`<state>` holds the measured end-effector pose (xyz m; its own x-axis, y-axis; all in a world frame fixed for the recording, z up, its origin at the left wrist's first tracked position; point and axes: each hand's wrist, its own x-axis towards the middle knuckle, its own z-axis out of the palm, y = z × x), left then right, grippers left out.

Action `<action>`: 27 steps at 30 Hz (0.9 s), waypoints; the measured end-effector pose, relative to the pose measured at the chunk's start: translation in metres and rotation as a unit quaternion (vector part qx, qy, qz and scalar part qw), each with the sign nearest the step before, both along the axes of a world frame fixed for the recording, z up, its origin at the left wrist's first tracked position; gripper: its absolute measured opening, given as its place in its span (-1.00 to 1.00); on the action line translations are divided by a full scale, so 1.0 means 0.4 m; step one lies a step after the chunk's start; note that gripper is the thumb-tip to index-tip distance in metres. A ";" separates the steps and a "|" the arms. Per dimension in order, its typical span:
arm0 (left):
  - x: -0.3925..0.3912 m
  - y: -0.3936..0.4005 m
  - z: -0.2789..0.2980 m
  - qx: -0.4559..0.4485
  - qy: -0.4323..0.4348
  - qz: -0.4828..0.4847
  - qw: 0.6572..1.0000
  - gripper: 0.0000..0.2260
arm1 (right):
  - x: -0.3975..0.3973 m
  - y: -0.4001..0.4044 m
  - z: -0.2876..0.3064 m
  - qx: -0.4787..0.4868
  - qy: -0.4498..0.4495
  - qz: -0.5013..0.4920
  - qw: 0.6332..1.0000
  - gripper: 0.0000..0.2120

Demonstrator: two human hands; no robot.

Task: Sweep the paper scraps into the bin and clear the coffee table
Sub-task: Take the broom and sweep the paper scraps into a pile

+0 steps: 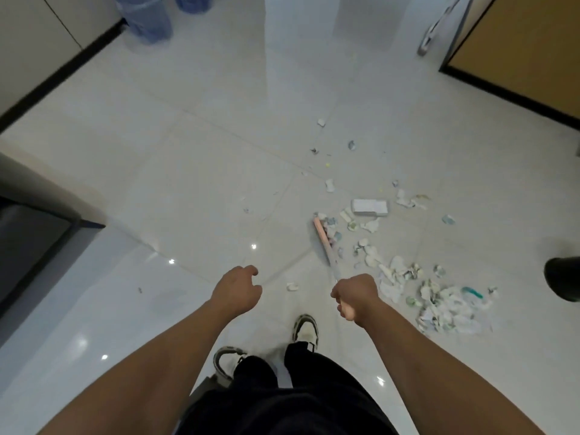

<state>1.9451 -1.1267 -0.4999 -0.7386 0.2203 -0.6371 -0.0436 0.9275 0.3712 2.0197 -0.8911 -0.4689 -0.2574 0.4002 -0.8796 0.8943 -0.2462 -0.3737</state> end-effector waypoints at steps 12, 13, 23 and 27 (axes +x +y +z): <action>-0.056 0.066 0.059 -0.031 0.033 -0.012 0.999 -0.57 | -0.123 -0.027 0.028 -0.122 0.057 0.023 0.991 -0.88; -0.068 0.054 0.065 -0.033 0.035 -0.008 0.999 -0.57 | -0.145 -0.045 0.034 -0.135 0.063 0.036 0.988 -0.92; -0.312 -0.130 0.051 -0.045 0.040 0.002 0.998 -0.55 | -0.413 -0.250 0.010 -0.152 0.056 0.079 0.984 -0.90; -0.458 -0.211 0.017 -0.032 0.027 -0.025 0.999 -0.57 | -0.516 -0.275 -0.023 -0.106 0.028 -0.007 0.994 -0.94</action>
<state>1.7618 -1.2109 -0.4931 -0.7606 0.2185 -0.6114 0.0222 0.9499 0.3119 1.8134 -1.0013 -0.4780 -0.3038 0.2103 -0.9292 0.8697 -0.3371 -0.3606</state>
